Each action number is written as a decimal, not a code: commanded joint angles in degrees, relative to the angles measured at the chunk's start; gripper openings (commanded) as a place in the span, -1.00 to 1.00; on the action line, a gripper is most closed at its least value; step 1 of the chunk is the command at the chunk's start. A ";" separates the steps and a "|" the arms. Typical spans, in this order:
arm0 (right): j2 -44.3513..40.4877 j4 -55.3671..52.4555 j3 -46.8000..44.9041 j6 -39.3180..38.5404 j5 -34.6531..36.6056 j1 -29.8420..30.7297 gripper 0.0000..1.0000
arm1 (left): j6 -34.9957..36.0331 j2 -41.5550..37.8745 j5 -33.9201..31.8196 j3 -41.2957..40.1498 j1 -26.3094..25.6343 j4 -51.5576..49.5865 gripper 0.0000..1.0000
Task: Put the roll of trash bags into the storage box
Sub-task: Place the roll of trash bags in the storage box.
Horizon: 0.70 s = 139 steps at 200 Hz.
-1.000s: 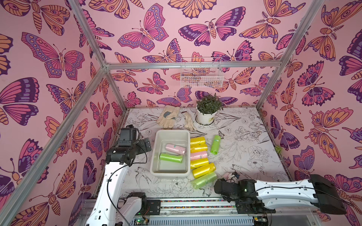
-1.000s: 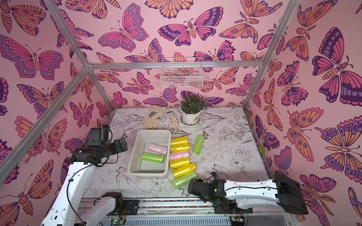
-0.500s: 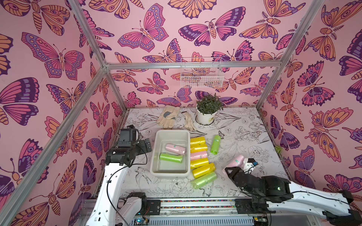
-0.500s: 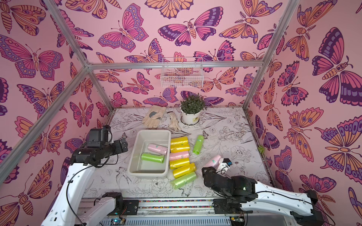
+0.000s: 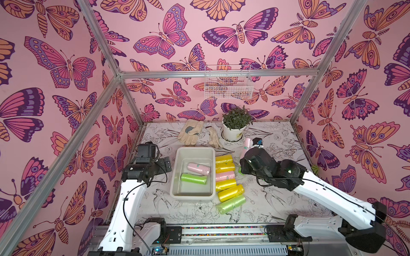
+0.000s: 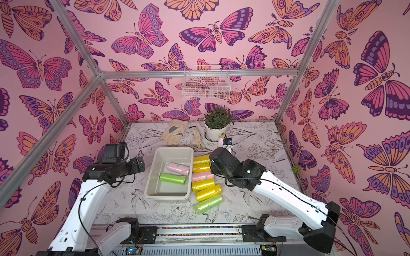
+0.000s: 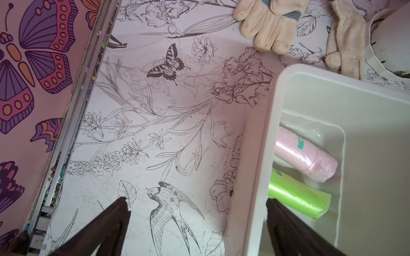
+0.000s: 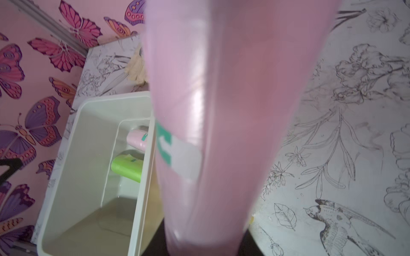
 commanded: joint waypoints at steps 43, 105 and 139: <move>3.45 2.38 4.51 -20.17 -9.02 -0.87 -1.00 | 0.81 -2.77 -2.33 -0.88 0.36 0.18 1.00; 8.92 -3.63 10.08 -36.91 -14.88 -0.16 -1.00 | 0.28 -2.41 1.10 -1.08 -0.96 0.21 1.00; 8.68 -5.02 11.19 -40.94 -7.85 5.81 -1.00 | 0.11 -1.61 1.71 -0.70 -3.39 0.02 1.00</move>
